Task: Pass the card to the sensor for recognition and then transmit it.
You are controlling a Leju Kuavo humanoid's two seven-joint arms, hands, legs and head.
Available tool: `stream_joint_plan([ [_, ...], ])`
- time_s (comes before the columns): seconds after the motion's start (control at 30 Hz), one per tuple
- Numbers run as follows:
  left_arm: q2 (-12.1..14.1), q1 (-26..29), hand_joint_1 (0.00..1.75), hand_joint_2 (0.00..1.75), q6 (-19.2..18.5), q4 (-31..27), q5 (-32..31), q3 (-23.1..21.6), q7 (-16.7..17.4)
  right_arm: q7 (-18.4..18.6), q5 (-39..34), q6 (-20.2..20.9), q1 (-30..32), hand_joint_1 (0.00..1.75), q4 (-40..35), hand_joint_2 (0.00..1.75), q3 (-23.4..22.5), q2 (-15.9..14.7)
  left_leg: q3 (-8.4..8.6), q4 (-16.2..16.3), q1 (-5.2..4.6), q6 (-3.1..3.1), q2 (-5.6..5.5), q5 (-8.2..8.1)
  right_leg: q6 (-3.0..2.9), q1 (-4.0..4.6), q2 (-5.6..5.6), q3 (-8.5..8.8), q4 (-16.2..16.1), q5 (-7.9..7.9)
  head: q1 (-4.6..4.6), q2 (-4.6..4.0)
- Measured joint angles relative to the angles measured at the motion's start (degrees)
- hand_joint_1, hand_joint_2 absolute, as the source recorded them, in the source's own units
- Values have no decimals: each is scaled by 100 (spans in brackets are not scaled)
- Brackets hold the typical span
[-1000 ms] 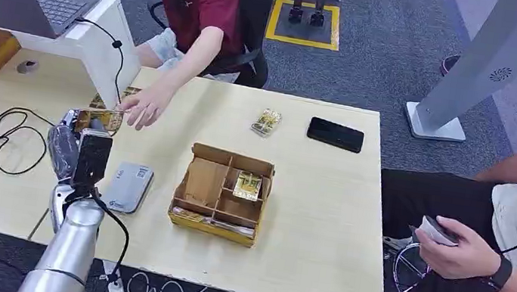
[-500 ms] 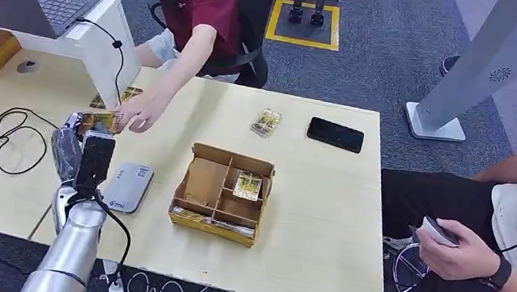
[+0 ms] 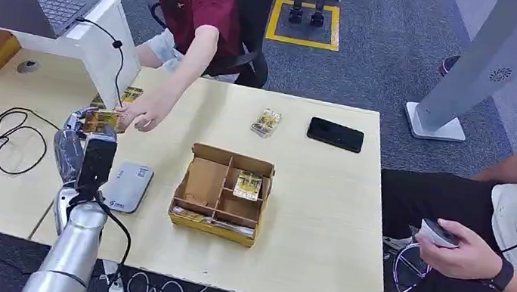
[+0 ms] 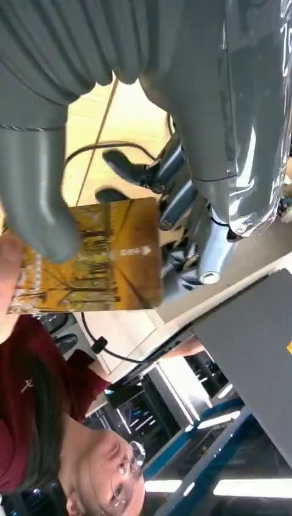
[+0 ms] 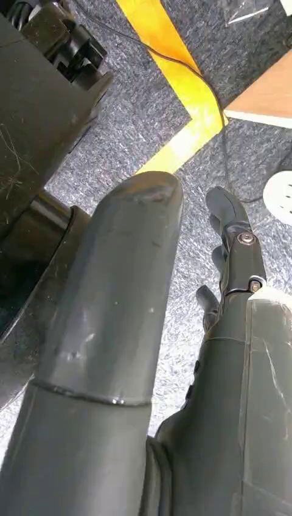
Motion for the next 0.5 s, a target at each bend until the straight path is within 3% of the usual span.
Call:
stream_joint_plan([
  [0.27,-50,-1,0,175,293,0,-44,2,157,26,0,-2,1,0,0,0,0,2,0,0,0,0,-1,0,0,0,0,0,0,0,0,0],
  [0.5,-79,-1,0,175,308,0,-46,2,166,26,0,-2,2,0,0,0,0,2,0,0,0,0,-1,0,0,0,0,0,0,0,0,0],
])
